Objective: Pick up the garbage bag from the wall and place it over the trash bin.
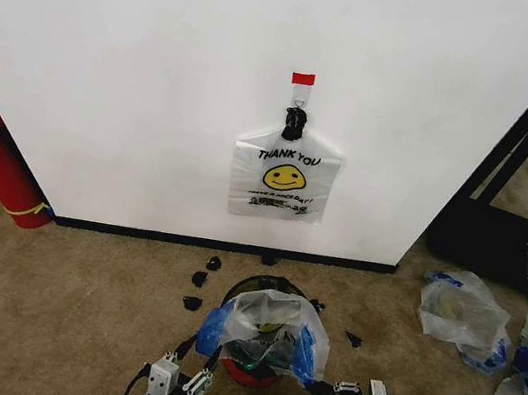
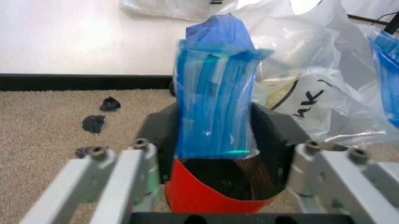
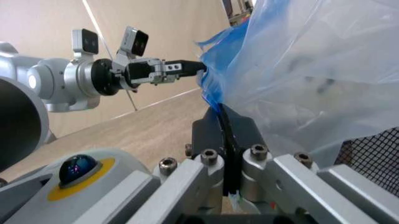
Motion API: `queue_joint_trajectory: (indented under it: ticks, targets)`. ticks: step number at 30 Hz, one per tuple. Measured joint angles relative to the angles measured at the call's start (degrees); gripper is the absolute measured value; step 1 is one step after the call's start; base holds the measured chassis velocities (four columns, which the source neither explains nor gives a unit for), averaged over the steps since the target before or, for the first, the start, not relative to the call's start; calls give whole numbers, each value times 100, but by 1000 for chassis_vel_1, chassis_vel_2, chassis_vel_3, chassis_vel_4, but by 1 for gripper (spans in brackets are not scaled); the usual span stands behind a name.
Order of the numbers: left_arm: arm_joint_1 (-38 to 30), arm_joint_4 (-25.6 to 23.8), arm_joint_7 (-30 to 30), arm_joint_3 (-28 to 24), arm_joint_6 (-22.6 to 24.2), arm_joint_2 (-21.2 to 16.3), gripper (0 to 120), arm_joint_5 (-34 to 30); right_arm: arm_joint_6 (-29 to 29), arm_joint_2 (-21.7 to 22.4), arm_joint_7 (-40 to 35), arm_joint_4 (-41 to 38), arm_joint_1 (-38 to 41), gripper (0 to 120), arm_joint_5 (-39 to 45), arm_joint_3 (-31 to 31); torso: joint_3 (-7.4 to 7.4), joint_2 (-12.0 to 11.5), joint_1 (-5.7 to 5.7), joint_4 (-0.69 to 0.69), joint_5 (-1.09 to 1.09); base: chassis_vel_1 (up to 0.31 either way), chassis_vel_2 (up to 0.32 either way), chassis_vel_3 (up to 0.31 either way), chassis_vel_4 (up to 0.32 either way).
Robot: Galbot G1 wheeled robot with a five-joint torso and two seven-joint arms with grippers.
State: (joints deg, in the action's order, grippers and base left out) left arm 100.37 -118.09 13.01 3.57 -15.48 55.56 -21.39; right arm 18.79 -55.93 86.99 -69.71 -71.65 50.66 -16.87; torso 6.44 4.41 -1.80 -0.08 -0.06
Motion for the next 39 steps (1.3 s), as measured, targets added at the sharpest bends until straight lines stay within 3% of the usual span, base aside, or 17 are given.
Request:
queue_joint_trajectory:
  ticks: [12,24,33,39]
  targets:
    - [-12,25,-57,23,-69,-47,0,15,-21,35,-4,-55,-3,0,151,12,0,0,0,0,1,0,0,0,0]
    - [79,-352,-979,221,80,-409,0,-43,-284,316,108,-196,-14,0,449,-6,0,0,0,0,0,0,0,0,0]
    - [-69,364,-854,82,120,-311,0,440,-445,284,112,383,214,0,198,-19,0,0,0,1,0,0,0,0,0]
    - [-107,527,-766,65,142,-319,0,622,-577,302,114,383,172,0,172,17,0,0,0,1,2,0,0,0,0]
